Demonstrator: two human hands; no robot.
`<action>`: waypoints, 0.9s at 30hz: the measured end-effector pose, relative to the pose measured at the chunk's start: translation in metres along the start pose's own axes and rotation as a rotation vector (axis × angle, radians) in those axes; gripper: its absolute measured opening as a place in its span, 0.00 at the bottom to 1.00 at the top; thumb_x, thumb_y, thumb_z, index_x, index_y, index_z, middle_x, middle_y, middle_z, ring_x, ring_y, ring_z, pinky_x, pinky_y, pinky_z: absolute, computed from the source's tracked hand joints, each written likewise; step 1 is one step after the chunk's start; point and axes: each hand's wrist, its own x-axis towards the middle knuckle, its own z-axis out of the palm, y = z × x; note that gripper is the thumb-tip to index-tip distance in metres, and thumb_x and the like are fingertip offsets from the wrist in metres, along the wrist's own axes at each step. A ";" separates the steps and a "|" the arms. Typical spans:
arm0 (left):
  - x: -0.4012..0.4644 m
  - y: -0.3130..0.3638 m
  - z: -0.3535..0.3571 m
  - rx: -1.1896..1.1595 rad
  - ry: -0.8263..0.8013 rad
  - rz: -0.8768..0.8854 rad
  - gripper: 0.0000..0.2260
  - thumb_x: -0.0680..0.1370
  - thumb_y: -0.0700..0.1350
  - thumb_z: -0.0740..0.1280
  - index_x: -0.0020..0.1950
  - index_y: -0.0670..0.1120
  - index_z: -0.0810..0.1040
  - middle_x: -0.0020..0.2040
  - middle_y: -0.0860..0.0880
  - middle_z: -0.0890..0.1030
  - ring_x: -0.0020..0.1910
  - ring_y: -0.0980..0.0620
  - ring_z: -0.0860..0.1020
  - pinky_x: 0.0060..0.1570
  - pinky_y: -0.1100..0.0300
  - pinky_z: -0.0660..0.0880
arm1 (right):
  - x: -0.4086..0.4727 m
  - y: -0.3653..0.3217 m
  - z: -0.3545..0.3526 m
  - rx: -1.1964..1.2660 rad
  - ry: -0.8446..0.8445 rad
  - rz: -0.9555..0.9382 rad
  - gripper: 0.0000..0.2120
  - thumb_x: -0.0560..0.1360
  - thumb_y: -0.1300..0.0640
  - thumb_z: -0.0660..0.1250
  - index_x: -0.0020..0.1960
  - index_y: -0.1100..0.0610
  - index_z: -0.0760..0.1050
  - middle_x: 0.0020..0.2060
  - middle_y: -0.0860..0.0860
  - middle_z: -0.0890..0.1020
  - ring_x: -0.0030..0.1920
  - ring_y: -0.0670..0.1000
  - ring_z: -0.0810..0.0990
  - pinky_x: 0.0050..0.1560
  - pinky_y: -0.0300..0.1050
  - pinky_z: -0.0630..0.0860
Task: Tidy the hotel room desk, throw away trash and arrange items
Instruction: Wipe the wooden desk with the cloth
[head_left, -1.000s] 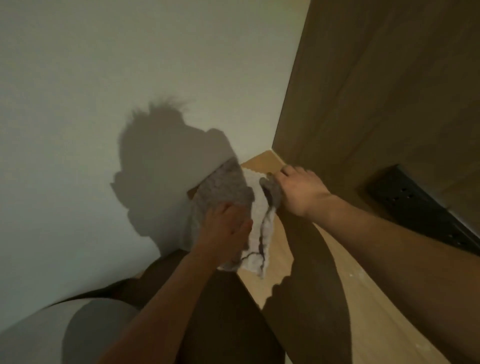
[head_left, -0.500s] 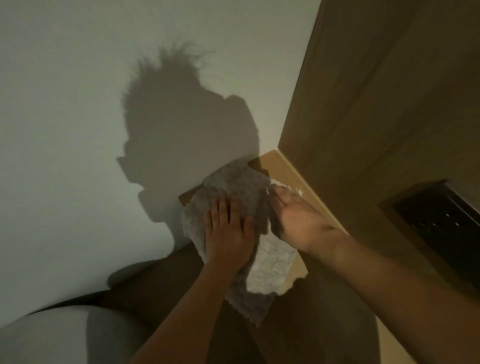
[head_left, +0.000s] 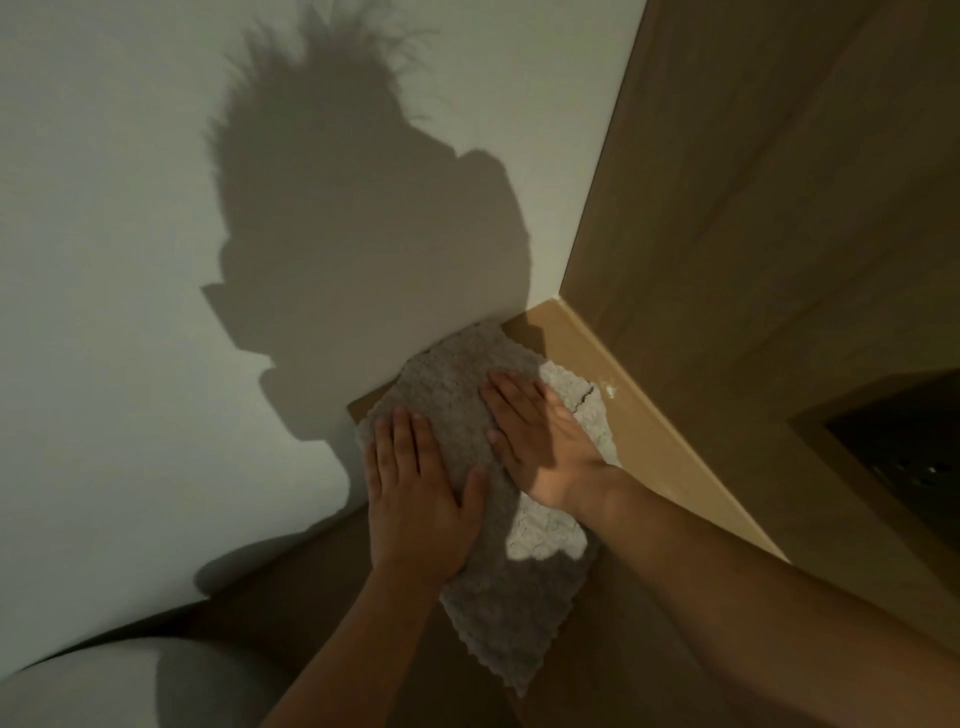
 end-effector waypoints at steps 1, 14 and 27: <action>0.001 -0.001 -0.001 0.012 -0.010 0.010 0.49 0.75 0.75 0.34 0.83 0.39 0.46 0.83 0.38 0.48 0.82 0.42 0.44 0.79 0.46 0.39 | 0.000 0.001 -0.002 0.013 0.005 0.004 0.29 0.82 0.47 0.43 0.81 0.56 0.50 0.80 0.54 0.53 0.80 0.54 0.49 0.78 0.50 0.38; 0.014 0.015 -0.061 -0.129 0.014 0.087 0.15 0.83 0.50 0.57 0.63 0.42 0.73 0.59 0.40 0.76 0.59 0.37 0.74 0.55 0.47 0.70 | 0.001 0.012 -0.080 -0.025 0.192 -0.187 0.11 0.75 0.55 0.65 0.55 0.59 0.77 0.49 0.59 0.80 0.45 0.62 0.80 0.42 0.48 0.74; 0.014 0.009 -0.053 0.003 -0.008 0.603 0.30 0.80 0.65 0.54 0.74 0.47 0.71 0.80 0.43 0.62 0.79 0.47 0.50 0.76 0.41 0.51 | -0.075 -0.001 -0.068 0.087 -0.200 0.460 0.52 0.74 0.38 0.68 0.80 0.61 0.41 0.80 0.59 0.46 0.79 0.60 0.48 0.79 0.53 0.49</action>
